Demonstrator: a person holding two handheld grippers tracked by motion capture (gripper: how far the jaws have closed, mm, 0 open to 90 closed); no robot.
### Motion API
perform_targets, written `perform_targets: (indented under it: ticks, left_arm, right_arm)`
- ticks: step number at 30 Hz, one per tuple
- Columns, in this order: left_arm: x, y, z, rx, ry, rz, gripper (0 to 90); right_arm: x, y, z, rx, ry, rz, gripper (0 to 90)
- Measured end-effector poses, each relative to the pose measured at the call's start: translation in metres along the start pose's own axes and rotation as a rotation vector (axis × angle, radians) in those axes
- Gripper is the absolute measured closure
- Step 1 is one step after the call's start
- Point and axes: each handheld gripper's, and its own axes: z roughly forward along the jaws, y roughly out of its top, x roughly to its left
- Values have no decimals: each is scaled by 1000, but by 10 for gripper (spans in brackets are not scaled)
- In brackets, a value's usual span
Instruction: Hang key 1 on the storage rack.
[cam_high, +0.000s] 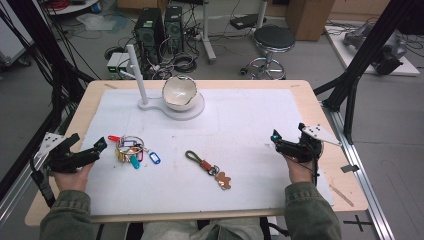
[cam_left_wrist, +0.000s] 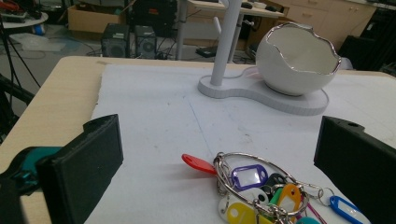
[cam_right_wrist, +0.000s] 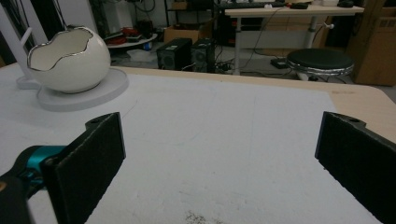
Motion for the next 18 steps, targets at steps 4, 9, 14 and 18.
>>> perform_targets:
  ticks: [4,9,14,18]
  left_arm:
    - [-1,0,0,2,-5,4,17]
    - [-1,0,1,7,-3,6,17]
    - [0,-1,2,17,4,9,17]
    - [0,-1,3,18,1,10,17]
  right_arm:
    - [0,0,-2,3,7,5,6]
    - [0,0,-2,-1,6,6,6]
    - [2,0,-2,-6,8,-1,6]
    - [2,0,-2,-2,13,-1,6]
